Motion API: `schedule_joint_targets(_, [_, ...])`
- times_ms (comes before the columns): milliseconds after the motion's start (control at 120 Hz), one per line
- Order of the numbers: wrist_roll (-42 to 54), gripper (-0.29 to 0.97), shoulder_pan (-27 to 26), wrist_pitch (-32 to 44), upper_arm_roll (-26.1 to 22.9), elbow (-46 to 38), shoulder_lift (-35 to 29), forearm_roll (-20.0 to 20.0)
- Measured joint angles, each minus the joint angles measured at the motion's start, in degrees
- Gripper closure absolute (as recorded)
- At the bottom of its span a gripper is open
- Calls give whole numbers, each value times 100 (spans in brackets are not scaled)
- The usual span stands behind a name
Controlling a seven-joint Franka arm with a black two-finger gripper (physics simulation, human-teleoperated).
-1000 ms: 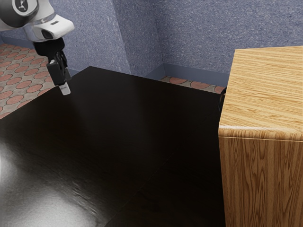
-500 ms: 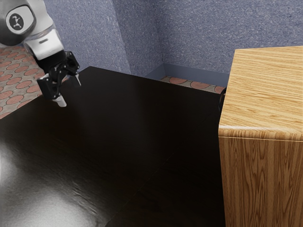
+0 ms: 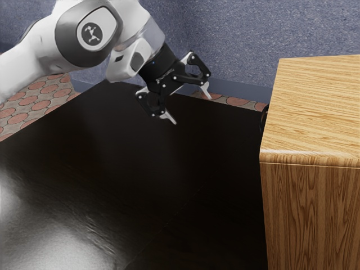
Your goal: Pull the drawer handle with one arm to open the drawer
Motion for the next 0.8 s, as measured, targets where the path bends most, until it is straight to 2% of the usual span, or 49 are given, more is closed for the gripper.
schedule_joint_targets(125, [698,18,370,163,0,39,84,-221])
schedule_joint_targets(258, [1305,24,312,274,-35,50,119,-400])
schedule_joint_targets(408, [1858,27,161,438,-230,139,263,-638])
schedule_joint_targets(800, [2761,29,-154,637,-286,434,751,-1500])
